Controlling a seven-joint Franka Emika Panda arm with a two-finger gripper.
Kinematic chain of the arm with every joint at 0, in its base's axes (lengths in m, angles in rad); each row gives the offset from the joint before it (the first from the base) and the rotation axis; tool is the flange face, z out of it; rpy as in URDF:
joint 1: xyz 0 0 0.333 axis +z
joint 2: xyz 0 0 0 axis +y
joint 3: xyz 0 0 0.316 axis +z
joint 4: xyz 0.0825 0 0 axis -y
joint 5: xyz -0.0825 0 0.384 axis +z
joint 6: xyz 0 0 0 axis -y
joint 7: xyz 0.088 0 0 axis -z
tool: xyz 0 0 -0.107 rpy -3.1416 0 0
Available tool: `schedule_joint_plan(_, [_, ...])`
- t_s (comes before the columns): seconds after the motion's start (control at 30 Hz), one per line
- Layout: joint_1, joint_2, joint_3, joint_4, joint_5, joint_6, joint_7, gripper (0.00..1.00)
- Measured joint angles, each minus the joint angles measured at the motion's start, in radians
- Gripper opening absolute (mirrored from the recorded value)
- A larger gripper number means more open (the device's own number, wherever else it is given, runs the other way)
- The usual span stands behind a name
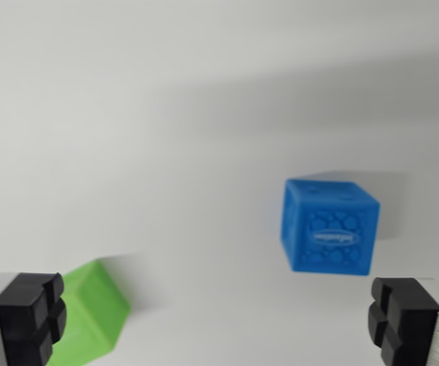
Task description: Stack cube
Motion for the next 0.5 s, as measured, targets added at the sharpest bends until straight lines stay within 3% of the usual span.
schedule_joint_plan(0.5, [-0.057,0.053,-0.028,-0.074,0.023,0.113,-0.081,1.0])
